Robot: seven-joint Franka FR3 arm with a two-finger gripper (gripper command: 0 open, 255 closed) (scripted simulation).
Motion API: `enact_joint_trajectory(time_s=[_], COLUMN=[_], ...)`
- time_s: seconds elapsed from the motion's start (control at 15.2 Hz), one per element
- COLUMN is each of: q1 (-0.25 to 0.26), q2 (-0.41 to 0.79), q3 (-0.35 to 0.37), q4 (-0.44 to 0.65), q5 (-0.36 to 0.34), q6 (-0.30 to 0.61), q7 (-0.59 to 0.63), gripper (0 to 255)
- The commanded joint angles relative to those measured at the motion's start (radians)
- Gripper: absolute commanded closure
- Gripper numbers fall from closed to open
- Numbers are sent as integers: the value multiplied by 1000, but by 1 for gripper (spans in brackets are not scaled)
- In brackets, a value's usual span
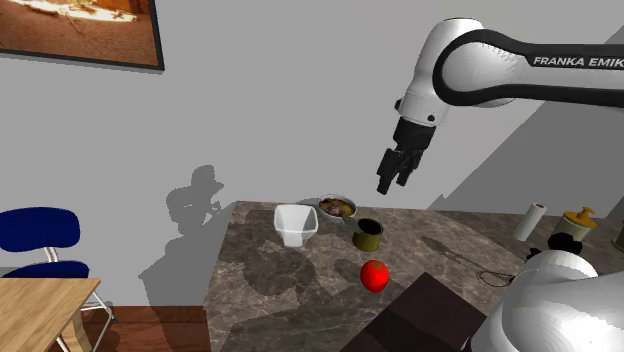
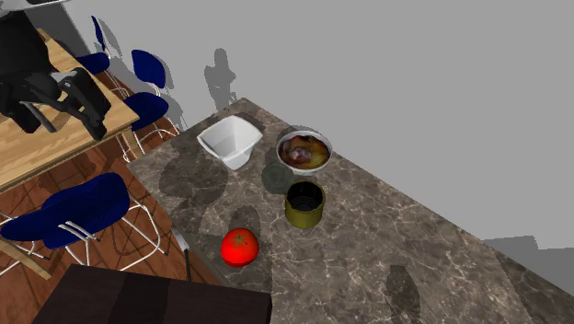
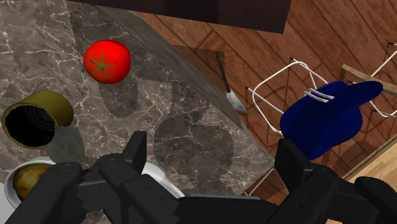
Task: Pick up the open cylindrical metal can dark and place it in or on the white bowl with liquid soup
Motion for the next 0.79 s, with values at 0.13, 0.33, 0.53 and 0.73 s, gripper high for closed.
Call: enact_joint_trajectory(time_s=[0.13,0.33,0.53,0.73], q1=[-8,-20,-34,-47], q2=[19,60,118,191], q3=[-24,-60,-98,-136], q4=[-41,-92,-130,-154], q5=[-20,-50,-78,-103], q6=[56,146,239,336], q7=[-46,-114,-181,-248], gripper=[0,0,0,0])
